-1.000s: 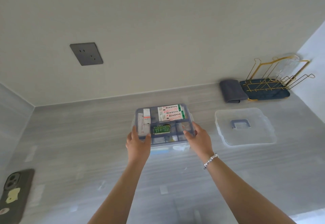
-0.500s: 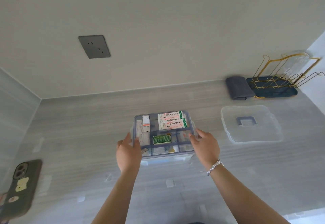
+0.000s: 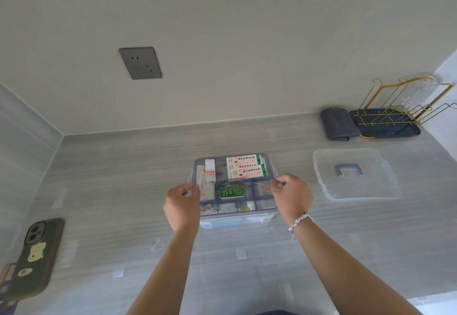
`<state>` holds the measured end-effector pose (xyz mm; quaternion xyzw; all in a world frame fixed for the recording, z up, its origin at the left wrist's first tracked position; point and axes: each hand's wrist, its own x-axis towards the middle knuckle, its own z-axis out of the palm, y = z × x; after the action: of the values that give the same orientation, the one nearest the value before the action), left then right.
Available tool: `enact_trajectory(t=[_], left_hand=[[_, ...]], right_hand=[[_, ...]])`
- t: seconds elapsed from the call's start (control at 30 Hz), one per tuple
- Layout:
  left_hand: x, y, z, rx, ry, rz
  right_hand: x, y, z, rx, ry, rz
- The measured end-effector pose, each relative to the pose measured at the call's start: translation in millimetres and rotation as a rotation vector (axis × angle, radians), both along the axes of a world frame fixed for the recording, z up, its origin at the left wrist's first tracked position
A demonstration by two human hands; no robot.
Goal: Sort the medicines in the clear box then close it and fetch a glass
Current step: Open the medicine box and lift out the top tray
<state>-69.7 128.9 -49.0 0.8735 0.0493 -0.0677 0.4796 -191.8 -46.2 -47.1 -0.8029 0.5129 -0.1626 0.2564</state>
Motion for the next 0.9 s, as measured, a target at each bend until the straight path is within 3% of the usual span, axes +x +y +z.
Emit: enact_trajectory(t=[0.33, 0.6, 0.9], left_hand=[[1, 0, -2, 0.055, -0.059, -0.043], [17, -7, 7, 0.05, 0.091, -0.042], [8, -9, 4, 0.015, 0.002, -0.038]], right_hand=[[3, 2, 2, -0.043, 0.008, -0.02], [9, -4, 3, 0.041, 0.066, -0.019], [12, 3, 6, 0.024, 0.038, -0.029]])
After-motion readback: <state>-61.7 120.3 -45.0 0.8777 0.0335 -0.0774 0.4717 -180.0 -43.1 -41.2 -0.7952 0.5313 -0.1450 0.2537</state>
